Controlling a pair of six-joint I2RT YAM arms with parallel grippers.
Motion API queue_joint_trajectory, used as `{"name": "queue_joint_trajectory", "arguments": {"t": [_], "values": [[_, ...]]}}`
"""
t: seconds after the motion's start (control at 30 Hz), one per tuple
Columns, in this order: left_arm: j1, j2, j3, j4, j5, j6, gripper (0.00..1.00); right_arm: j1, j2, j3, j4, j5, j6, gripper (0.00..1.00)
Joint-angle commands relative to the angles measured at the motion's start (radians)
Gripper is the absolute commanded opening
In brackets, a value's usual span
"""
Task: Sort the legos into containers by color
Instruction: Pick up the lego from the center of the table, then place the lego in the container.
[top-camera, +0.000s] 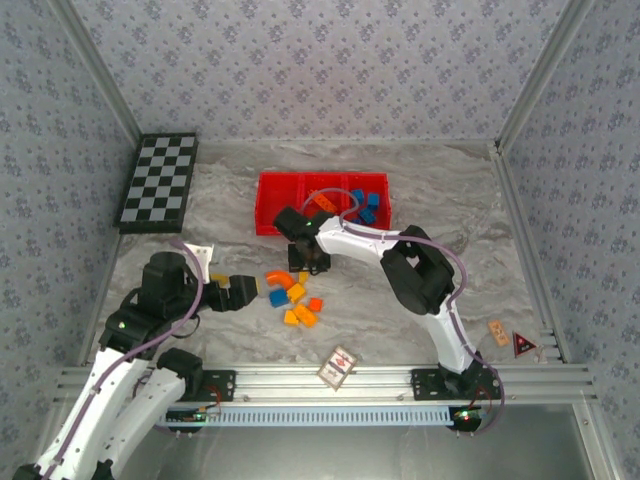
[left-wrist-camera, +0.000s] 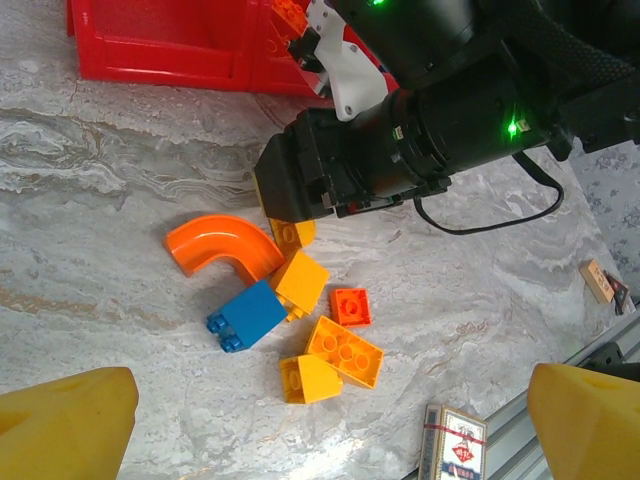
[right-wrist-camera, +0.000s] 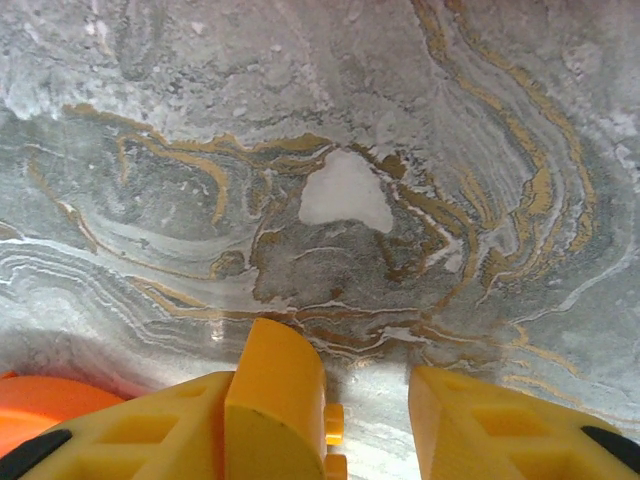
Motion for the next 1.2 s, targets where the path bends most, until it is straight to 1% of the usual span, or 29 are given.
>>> {"name": "queue_joint_trajectory", "arguments": {"t": [0.0,0.37,0.57,0.7,0.93,1.17], "values": [[0.006,-0.009,0.001,0.003,0.010,-0.008,1.00,0.002,-0.011,-0.020,-0.012,0.028,0.017,0.46],[0.007,-0.008,0.000,0.003,0.008,-0.008,1.00,0.004,-0.028,0.007,-0.019,0.051,-0.049,0.32],[0.006,-0.005,0.000,0.003,0.006,-0.008,1.00,0.011,-0.088,0.029,0.016,0.110,-0.115,0.28],[0.007,0.001,0.001,0.003,0.008,-0.008,1.00,-0.003,-0.121,0.058,0.066,0.117,-0.159,0.27],[0.007,0.003,0.001,0.003,0.007,-0.007,1.00,-0.045,-0.097,0.184,0.153,0.082,-0.253,0.26],[0.007,0.006,0.001,0.001,0.007,-0.008,1.00,-0.109,0.043,0.401,0.204,-0.013,-0.363,0.27]]}}
